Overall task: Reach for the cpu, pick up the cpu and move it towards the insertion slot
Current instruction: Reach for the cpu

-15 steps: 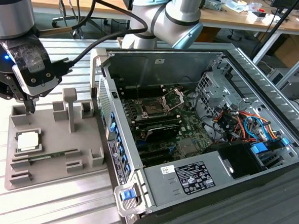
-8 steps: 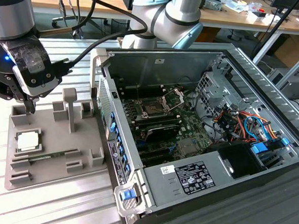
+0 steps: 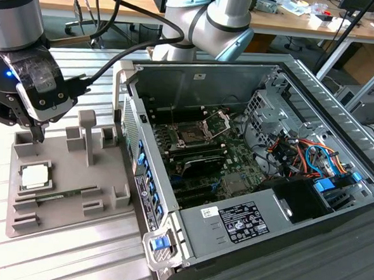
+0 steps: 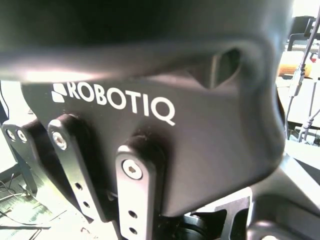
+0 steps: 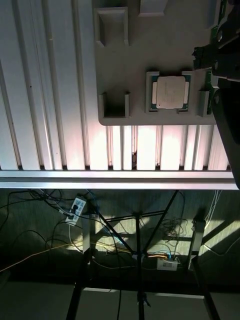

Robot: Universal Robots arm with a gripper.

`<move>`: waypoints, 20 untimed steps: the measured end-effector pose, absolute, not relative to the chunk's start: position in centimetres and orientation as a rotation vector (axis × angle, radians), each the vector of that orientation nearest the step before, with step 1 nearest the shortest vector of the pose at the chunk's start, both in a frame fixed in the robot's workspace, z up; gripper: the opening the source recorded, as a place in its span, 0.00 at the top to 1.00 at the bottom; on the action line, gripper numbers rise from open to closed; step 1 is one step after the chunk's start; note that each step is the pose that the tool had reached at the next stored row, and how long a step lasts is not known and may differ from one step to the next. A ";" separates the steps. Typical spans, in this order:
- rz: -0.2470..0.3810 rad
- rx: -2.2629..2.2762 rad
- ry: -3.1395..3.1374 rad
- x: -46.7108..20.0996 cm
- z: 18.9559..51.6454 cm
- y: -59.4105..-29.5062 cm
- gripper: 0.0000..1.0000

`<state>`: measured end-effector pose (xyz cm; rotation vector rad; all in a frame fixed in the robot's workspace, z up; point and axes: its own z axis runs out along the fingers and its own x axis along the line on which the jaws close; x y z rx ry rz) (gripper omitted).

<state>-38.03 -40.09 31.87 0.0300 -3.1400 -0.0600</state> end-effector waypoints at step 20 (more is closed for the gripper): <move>-0.060 0.030 -3.140 -38.0 31.3 -40.1 0.89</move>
